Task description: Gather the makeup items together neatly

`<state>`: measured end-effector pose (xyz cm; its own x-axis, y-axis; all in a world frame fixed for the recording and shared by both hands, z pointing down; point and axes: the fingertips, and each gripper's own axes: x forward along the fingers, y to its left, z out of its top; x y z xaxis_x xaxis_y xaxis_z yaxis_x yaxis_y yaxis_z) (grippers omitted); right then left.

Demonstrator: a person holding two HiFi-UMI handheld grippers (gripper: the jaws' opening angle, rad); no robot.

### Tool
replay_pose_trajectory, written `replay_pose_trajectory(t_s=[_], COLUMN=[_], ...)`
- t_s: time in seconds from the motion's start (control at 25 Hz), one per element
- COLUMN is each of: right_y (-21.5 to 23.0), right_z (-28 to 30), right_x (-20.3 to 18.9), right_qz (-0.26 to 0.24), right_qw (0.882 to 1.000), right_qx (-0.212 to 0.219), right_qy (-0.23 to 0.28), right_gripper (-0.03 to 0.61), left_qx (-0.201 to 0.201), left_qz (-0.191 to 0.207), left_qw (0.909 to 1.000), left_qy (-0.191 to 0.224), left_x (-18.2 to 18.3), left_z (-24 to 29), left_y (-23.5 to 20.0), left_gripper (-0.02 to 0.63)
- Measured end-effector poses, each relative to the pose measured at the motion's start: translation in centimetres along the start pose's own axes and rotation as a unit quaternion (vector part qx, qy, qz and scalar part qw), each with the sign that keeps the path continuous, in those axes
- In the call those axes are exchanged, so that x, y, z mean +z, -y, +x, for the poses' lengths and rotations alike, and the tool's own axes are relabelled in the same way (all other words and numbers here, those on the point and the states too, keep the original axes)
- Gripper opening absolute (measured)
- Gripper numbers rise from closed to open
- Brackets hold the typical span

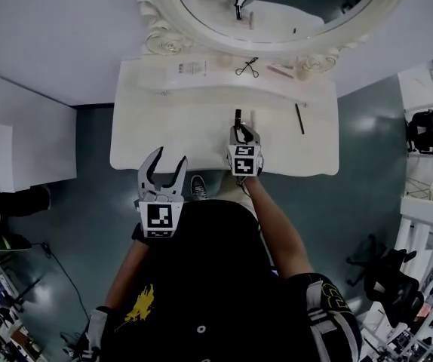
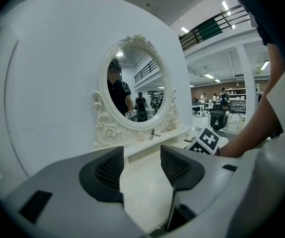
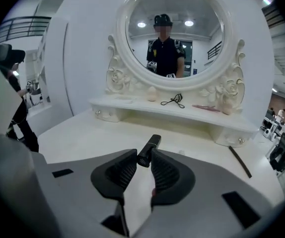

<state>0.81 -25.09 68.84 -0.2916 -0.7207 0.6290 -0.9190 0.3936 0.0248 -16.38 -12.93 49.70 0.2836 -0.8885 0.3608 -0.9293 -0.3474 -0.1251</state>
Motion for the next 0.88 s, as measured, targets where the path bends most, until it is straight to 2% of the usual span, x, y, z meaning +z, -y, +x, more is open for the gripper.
replay_pose_trajectory(t_s=[0.16,0.4,0.88], right_y=[-1.4,-0.7,-0.4], right_z=[1.5,2.4,2.4], right_x=[-2.2,-3.2,-3.7], right_qz=[-0.005,-0.005,-0.014], right_qw=[0.999,0.999,0.998], right_qx=[0.011,-0.003,-0.010], right_qy=[-0.032,-0.053,-0.058], right_gripper=[0.103,0.103,0.109], left_qx=[0.005,0.004,-0.004], left_qz=[-0.001,0.001,-0.002], left_qw=[1.0000,1.0000,0.9999], left_qy=[-0.006,-0.008,-0.011], left_x=[-0.3,0.1,0.1], left_z=[0.1,1.0,1.6], left_y=[-0.6,-0.7,-0.5], left_gripper=[0.241,0.241,0.241])
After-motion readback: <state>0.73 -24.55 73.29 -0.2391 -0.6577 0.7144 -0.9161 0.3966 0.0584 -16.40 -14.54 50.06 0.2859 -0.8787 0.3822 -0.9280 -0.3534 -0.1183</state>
